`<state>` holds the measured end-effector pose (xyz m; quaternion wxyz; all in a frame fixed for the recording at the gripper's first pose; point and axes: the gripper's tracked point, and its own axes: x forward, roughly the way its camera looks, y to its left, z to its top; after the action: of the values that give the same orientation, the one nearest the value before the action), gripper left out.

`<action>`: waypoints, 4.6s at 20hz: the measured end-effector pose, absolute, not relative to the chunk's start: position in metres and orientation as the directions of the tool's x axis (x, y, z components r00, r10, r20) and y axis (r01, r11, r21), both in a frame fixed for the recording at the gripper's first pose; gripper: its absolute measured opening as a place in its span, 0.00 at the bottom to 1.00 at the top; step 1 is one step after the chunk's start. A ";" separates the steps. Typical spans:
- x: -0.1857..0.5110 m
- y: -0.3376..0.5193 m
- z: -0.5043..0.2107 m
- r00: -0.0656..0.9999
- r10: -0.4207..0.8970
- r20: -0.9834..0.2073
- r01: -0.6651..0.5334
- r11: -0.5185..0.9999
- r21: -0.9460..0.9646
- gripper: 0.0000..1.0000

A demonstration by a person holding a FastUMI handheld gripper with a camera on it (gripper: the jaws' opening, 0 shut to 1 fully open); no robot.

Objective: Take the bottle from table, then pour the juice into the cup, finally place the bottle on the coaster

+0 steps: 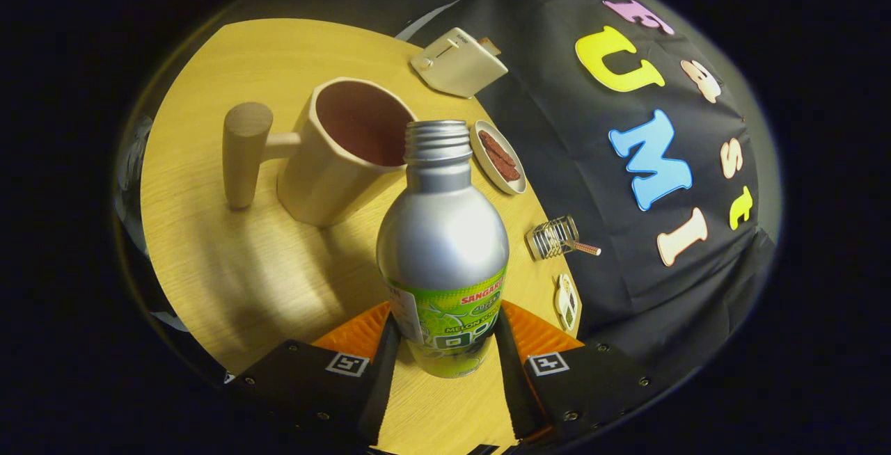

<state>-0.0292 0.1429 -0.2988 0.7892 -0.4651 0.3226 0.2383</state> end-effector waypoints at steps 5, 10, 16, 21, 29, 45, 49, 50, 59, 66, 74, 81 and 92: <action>-0.026 0.143 -0.295 0.661 0.045 -0.749 -0.707 0.373 -0.601 0.69; -0.018 0.140 -0.291 0.659 -0.007 -0.752 -0.721 0.277 -0.635 0.69; -0.014 0.137 -0.282 0.667 -0.048 -0.744 -0.723 0.198 -0.662 0.68; -0.012 0.134 -0.275 0.667 -0.080 -0.741 -0.726 0.152 -0.670 0.69; -0.006 0.130 -0.269 0.662 -0.125 -0.739 -0.736 0.077 -0.672 0.69; 0.007 0.133 -0.254 0.668 -0.152 -0.729 -0.743 -0.076 -0.665 0.69; 0.008 0.134 -0.252 0.673 -0.162 -0.722 -0.739 -0.110 -0.665 0.68; 0.008 0.135 -0.252 0.672 -0.163 -0.722 -0.740 -0.112 -0.663 0.69; 0.007 0.132 -0.245 0.682 -0.185 -0.708 -0.731 -0.150 -0.666 0.68; 0.008 0.130 -0.238 0.692 -0.199 -0.694 -0.722 -0.169 -0.671 0.68; 0.016 0.139 -0.232 0.708 -0.207 -0.676 -0.707 -0.225 -0.671 0.68; 0.020 0.142 -0.229 0.713 -0.213 -0.669 -0.700 -0.273 -0.659 0.68; 0.025 0.136 -0.217 0.725 -0.235 -0.647 -0.686 -0.328 -0.650 0.68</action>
<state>0.0254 0.1365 -0.2175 0.4997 -0.7829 0.2941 0.2255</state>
